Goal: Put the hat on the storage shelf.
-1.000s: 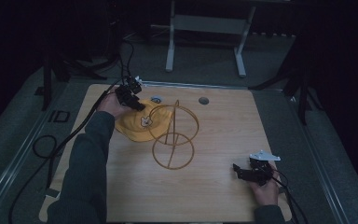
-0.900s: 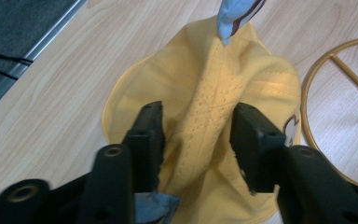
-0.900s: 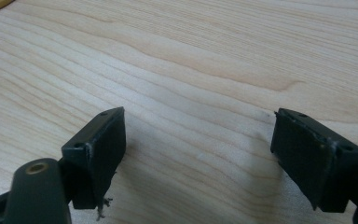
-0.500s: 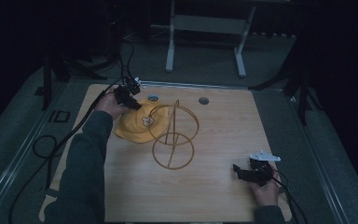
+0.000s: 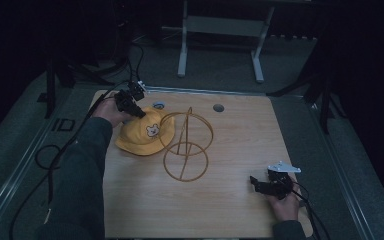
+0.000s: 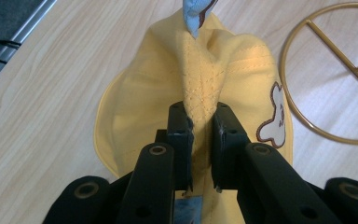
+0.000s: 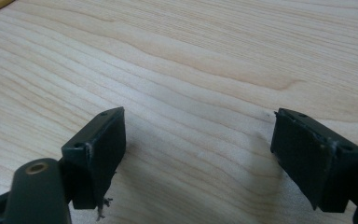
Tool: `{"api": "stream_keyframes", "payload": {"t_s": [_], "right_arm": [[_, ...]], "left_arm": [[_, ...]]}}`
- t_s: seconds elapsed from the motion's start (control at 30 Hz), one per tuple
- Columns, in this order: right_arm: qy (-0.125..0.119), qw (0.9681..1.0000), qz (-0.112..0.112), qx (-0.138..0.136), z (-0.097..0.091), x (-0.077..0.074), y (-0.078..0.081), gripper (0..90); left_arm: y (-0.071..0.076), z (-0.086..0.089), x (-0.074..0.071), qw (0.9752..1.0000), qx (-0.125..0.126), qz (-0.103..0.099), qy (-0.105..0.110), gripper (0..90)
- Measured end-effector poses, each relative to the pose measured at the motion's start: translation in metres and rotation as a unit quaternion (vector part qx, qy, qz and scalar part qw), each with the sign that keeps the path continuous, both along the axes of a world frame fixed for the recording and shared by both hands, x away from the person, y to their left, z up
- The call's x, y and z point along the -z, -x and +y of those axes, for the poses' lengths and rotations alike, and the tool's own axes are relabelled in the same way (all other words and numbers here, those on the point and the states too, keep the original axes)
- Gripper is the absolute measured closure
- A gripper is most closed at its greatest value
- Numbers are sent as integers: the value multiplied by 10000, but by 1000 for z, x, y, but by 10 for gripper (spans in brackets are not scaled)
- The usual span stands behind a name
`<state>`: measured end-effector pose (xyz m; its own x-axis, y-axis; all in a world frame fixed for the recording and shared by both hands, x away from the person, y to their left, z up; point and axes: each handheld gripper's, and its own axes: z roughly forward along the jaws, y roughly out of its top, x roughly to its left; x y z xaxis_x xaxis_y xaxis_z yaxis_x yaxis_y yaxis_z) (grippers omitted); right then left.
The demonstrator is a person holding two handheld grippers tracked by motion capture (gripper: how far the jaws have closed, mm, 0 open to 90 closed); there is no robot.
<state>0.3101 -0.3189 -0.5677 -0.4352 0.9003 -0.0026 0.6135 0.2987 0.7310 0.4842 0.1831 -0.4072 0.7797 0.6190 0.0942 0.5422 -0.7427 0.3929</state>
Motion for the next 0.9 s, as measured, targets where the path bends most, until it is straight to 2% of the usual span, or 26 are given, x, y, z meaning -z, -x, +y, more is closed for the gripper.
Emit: {"api": "stream_keyframes", "payload": {"t_s": [0.1,0.33,0.63,0.77,0.9], "right_arm": [[1,10000,-1,-1,0,0,0,179],[2,10000,-1,-2,0,0,0,179],[2,10000,-2,-2,0,0,0,179],[2,10000,-1,-1,0,0,0,179],[2,10000,-2,-2,0,0,0,179]], "left_arm": [[2,3,-3,10000,16,33,46,799],[9,5,-7,9998,147,105,-53,798],[17,13,-18,9998,183,54,-3,798],[20,16,-24,9997,227,27,-52,798],[23,20,-28,9998,211,-14,15,798]]}}
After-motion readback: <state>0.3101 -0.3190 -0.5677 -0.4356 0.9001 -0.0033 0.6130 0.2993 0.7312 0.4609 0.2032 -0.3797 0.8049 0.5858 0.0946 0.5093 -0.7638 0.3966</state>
